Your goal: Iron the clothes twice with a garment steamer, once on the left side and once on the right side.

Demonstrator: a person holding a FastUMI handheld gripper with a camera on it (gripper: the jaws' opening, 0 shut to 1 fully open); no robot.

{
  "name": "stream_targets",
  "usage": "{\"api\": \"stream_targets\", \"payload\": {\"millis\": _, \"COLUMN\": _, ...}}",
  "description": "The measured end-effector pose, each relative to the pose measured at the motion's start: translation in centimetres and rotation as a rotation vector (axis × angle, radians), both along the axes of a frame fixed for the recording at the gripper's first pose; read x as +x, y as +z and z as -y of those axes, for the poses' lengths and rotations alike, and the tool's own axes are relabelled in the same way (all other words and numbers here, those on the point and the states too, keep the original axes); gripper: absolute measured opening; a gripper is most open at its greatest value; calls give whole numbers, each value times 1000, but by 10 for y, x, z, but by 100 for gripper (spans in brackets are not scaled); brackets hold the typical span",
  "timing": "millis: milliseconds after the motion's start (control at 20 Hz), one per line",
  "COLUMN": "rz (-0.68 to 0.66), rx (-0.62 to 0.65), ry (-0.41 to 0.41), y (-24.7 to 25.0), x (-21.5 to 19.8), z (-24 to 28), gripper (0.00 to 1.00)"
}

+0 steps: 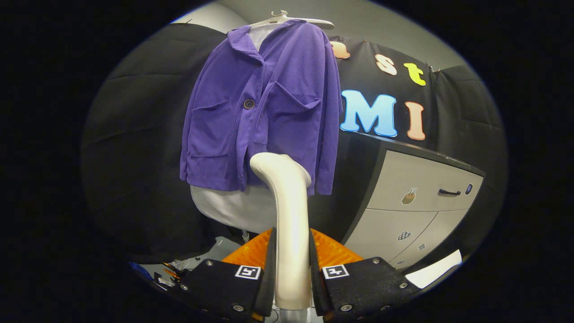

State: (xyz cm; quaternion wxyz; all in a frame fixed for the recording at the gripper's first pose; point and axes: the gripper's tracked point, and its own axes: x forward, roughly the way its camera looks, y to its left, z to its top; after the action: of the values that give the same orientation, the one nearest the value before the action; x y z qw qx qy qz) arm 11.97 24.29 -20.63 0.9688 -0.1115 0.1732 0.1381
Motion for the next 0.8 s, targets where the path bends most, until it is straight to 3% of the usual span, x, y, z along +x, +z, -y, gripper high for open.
{"api": "stream_targets", "payload": {"millis": 300, "rz": -26, "rx": 36, "ry": 1, "y": -3, "x": -10, "z": 0, "gripper": 36}}
{"api": "stream_targets", "payload": {"millis": 800, "rz": 202, "rx": 180, "ry": 60, "y": 140, "x": 5, "z": -32, "gripper": 35}}
